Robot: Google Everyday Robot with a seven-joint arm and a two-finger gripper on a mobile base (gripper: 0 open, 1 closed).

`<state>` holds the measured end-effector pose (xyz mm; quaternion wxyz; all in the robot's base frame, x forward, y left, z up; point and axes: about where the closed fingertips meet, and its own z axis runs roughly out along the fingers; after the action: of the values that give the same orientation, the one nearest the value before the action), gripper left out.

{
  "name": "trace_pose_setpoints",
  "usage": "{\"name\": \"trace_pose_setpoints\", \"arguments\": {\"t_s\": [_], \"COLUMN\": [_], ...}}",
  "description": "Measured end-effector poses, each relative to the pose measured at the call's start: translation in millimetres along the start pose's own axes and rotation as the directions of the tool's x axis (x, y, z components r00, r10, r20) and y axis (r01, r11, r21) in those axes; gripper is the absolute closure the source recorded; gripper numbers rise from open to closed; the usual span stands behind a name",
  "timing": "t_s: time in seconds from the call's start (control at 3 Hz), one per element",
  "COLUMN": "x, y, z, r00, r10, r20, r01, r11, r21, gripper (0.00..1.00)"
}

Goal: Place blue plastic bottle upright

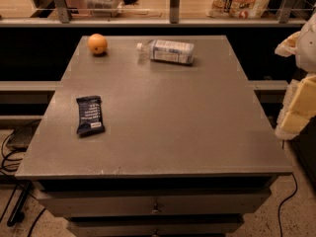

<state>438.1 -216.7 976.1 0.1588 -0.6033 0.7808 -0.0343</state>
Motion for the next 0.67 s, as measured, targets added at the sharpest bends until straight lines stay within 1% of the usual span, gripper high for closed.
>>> {"name": "trace_pose_setpoints", "arguments": {"t_s": [0.33, 0.67], "x": [-0.9, -6.8], "y": [-0.4, -10.5], "z": [-0.9, 3.3], "r00": [1.0, 0.999], "r10": [-0.007, -0.054], "r20": [0.0, -0.006], "r01": [0.007, 0.054], "r11": [1.0, 0.9982], "r21": [0.004, 0.027], "gripper": [0.0, 0.0]}}
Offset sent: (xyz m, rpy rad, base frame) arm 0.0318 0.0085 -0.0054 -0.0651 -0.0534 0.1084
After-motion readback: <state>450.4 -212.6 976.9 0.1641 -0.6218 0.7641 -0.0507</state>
